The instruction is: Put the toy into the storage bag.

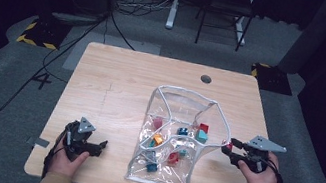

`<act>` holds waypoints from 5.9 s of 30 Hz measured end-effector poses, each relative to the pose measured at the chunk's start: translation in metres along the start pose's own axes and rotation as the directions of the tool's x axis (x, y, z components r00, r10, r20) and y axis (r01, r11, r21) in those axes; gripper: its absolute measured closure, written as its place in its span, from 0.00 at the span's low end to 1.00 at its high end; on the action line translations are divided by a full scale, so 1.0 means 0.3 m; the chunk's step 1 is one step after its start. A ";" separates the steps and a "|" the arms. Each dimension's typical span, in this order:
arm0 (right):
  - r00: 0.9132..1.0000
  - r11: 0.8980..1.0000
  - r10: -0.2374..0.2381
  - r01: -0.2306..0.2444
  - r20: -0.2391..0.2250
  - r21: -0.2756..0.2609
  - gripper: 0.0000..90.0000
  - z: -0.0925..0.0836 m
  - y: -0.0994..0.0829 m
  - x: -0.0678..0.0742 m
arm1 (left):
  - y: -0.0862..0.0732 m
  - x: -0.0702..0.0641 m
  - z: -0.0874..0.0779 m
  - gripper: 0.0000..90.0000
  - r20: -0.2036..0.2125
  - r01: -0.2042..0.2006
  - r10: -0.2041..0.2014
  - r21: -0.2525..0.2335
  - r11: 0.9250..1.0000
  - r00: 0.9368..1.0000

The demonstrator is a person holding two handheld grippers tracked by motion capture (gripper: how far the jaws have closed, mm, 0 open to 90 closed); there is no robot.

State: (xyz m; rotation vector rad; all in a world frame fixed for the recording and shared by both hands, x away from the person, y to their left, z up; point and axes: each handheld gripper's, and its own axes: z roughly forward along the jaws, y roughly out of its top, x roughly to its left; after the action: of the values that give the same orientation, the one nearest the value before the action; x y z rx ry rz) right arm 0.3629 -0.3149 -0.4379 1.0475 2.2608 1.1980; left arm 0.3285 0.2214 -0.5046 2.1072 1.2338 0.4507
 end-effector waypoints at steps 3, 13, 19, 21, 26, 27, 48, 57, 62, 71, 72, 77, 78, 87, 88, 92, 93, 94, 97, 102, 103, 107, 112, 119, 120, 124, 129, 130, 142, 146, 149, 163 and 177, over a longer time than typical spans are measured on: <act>1.000 1.000 -0.001 0.001 -0.002 -0.003 0.53 -0.028 0.023 -0.001 | 0.000 0.000 0.000 0.15 0.000 0.000 0.000 0.000 1.000 1.000; 1.000 1.000 -0.001 0.001 -0.003 -0.025 0.53 -0.081 0.077 0.000 | 0.000 0.000 0.000 0.15 -0.001 0.000 0.000 -0.002 1.000 1.000; 1.000 0.999 -0.005 0.005 -0.002 -0.048 0.53 -0.121 0.122 -0.007 | -0.001 -0.001 0.001 0.15 -0.002 0.002 -0.002 -0.007 1.000 1.000; 1.000 0.998 -0.005 0.005 0.001 -0.056 0.53 -0.131 0.135 -0.009 | -0.002 -0.001 0.001 0.15 -0.002 0.002 -0.002 -0.008 1.000 1.000; 1.000 0.996 -0.006 0.006 -0.004 -0.087 0.53 -0.159 0.175 -0.012 | -0.002 -0.001 0.001 0.15 -0.002 0.002 -0.002 -0.009 1.000 1.000; 1.000 0.996 -0.006 0.006 -0.005 -0.091 0.53 -0.163 0.182 -0.011 | -0.002 -0.001 0.001 0.15 -0.002 0.002 -0.002 -0.008 1.000 1.000; 0.986 0.974 -0.118 0.093 -0.114 -0.207 0.53 -0.182 0.423 0.087 | -0.006 -0.001 -0.005 0.15 -0.002 0.000 0.000 -0.003 1.000 1.000; 0.973 0.974 -0.164 0.134 -0.161 -0.182 0.53 -0.120 0.502 0.156 | -0.005 -0.002 -0.002 0.14 -0.001 0.006 -0.006 -0.006 1.000 1.000; 0.966 0.978 -0.167 0.137 -0.196 -0.158 0.53 -0.063 0.534 0.181 | -0.005 -0.002 -0.002 0.14 -0.001 0.006 -0.006 -0.005 1.000 1.000; 0.954 0.985 -0.163 0.146 -0.250 -0.088 0.53 0.045 0.552 0.220 | -0.005 -0.002 -0.002 0.14 -0.002 0.006 -0.006 -0.005 1.000 1.000; 0.954 0.985 -0.163 0.146 -0.250 -0.088 0.53 0.045 0.552 0.220 | -0.005 -0.002 -0.002 0.14 -0.002 0.006 -0.006 -0.005 1.000 1.000; 0.950 0.988 -0.156 0.153 -0.269 -0.034 0.53 0.096 0.554 0.242 | -0.005 -0.002 -0.002 0.14 -0.002 0.006 -0.006 -0.005 1.000 1.000; 0.949 0.988 -0.150 0.152 -0.277 -0.013 0.53 0.105 0.554 0.247 | -0.005 -0.002 -0.002 0.14 -0.002 0.005 -0.005 -0.005 1.000 1.000; 0.952 0.990 -0.122 0.137 -0.282 0.036 0.38 0.114 0.541 0.254 | -0.005 -0.002 -0.002 0.14 -0.002 0.005 -0.005 -0.005 1.000 1.000; 0.952 0.991 -0.121 0.134 -0.281 0.028 0.37 0.109 0.541 0.252 | -0.005 -0.002 -0.002 0.14 -0.003 0.004 -0.004 -0.005 1.000 1.000; 0.954 0.992 -0.127 0.130 -0.270 -0.006 0.37 0.077 0.542 0.238 | -0.005 -0.002 -0.002 0.14 -0.001 0.005 -0.005 -0.005 1.000 1.000; 0.956 0.992 -0.124 0.125 -0.265 -0.013 0.37 0.067 0.541 0.234 | -0.005 -0.002 -0.002 0.14 -0.001 0.005 -0.005 -0.005 1.000 1.000; 0.957 0.992 -0.127 0.125 -0.262 -0.023 0.37 0.058 0.540 0.228 | -0.005 -0.002 -0.002 0.14 -0.001 0.006 -0.006 -0.005 1.000 1.000; 0.962 0.992 -0.124 0.116 -0.243 -0.045 0.37 0.027 0.532 0.209 | -0.005 -0.002 -0.002 0.14 -0.001 0.005 -0.005 -0.005 1.000 1.000; 0.970 0.990 -0.129 0.117 -0.205 -0.074 0.36 -0.022 0.519 0.165 | -0.005 -0.002 -0.002 0.14 -0.001 0.006 -0.006 -0.006 1.000 1.000; 0.973 0.990 -0.132 0.119 -0.190 -0.076 0.36 -0.034 0.516 0.150 | -0.005 -0.002 -0.002 0.14 -0.002 0.006 -0.006 -0.006 1.000 1.000; 0.979 0.990 -0.128 0.116 -0.159 -0.079 0.35 -0.059 0.507 0.118 | -0.005 -0.002 -0.002 0.14 -0.001 0.006 -0.006 -0.005 1.000 1.000; 0.989 0.992 -0.098 0.088 -0.108 -0.094 0.34 -0.095 0.480 0.059 | -0.005 -0.002 -0.002 0.14 -0.001 0.006 -0.006 -0.006 1.000 1.000; 0.996 0.993 -0.062 0.055 -0.066 -0.103 0.34 -0.125 0.446 -0.002 | -0.005 -0.002 -0.002 0.14 -0.002 0.005 -0.005 -0.005 1.000 1.000; 0.996 0.993 -0.062 0.055 -0.066 -0.103 0.34 -0.125 0.446 -0.002 | -0.005 -0.002 -0.002 0.14 -0.002 0.005 -0.005 -0.005 1.000 1.000; 0.999 0.994 -0.025 0.021 -0.035 -0.103 0.34 -0.130 0.413 -0.053 | -0.005 -0.002 -0.002 0.14 -0.002 0.006 -0.006 -0.006 1.000 1.000; 1.000 0.995 0.002 -0.002 -0.008 -0.095 0.34 -0.117 0.374 -0.100 | -0.005 -0.002 -0.002 0.14 -0.002 0.006 -0.006 -0.006 1.000 1.000; 1.000 0.996 0.007 -0.008 -0.004 -0.094 0.34 -0.114 0.366 -0.108 | -0.005 -0.002 -0.002 0.14 -0.001 0.006 -0.006 -0.006 1.000 1.000; 1.000 1.000 0.009 -0.009 -0.004 -0.025 0.35 -0.020 0.256 -0.159 | -0.005 -0.002 -0.002 0.14 -0.002 0.006 -0.006 -0.005 1.000 1.000; 1.000 1.000 0.021 -0.021 -0.018 -0.011 0.35 0.015 0.221 -0.154 | -0.005 -0.002 -0.002 0.14 -0.002 0.005 -0.005 -0.005 1.000 1.000; 0.999 1.000 0.019 -0.019 -0.033 0.002 0.36 0.044 0.193 -0.148 | -0.005 -0.002 -0.002 0.14 -0.002 0.005 -0.005 -0.005 1.000 1.000; 0.996 0.999 0.024 -0.020 -0.081 0.044 0.36 0.129 0.091 -0.117 | -0.005 -0.002 -0.002 0.14 -0.002 0.006 -0.006 -0.006 1.000 1.000; 0.988 0.996 -0.015 0.028 -0.154 0.082 0.48 0.240 0.005 -0.034 | -0.004 -0.003 -0.002 0.14 -0.003 0.007 -0.007 -0.004 1.000 1.000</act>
State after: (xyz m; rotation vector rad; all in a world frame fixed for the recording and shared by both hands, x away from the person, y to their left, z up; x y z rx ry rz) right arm 0.4146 -0.2829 -0.4776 0.9884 2.4524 1.2226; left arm 0.3268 0.2213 -0.5051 2.0984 1.2405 0.4528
